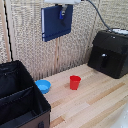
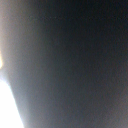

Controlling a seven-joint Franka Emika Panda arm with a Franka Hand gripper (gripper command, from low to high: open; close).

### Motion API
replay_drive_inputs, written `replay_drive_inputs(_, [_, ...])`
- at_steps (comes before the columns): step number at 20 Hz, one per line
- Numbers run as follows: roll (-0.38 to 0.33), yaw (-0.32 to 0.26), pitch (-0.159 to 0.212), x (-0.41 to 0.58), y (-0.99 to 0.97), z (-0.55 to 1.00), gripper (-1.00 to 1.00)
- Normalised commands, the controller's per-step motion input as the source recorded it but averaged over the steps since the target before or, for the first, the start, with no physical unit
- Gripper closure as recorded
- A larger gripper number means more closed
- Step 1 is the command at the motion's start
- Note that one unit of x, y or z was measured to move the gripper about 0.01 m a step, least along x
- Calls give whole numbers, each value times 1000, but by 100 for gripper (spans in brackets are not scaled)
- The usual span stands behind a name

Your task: Discover the targeted book and set your gripper to the appropriate amplitude. Smoothly guide your gripper in the direction of the book and snatch it firmly. Search for the back section of the caddy. Move the held book towards the back section and lightly deposit it inside.

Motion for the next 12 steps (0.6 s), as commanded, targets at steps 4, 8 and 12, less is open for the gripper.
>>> replay_drive_inputs(4, [0, -80, 46, 109, 919, 0, 100])
replay_drive_inputs(8, [0, -56, 60, 78, 902, 148, 100])
replay_drive_inputs(12, [0, -55, 31, 33, 844, 436, 100])
